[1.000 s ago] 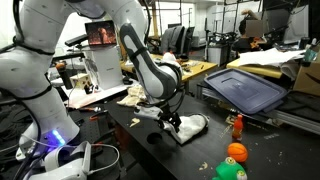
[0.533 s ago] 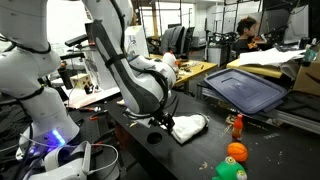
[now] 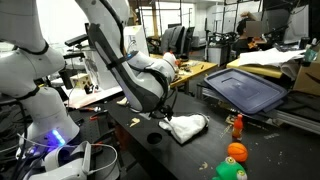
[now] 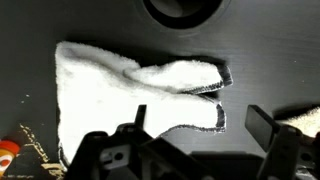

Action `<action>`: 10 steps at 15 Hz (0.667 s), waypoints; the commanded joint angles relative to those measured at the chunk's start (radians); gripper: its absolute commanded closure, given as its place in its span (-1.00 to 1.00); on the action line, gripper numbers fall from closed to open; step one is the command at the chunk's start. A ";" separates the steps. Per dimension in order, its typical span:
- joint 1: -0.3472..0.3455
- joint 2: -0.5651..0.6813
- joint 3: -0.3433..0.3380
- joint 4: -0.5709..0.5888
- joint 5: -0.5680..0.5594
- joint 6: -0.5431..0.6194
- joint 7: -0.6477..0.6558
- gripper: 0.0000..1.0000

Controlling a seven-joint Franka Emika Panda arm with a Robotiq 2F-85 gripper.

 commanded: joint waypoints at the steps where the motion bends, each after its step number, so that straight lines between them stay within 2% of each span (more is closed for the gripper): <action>1: -0.006 -0.004 0.002 -0.007 0.000 0.000 0.042 -1.00; 7: 0.042 0.058 -0.067 0.007 0.000 -0.001 0.116 -1.00; 10: 0.011 0.085 -0.043 -0.020 0.000 -0.001 0.115 -1.00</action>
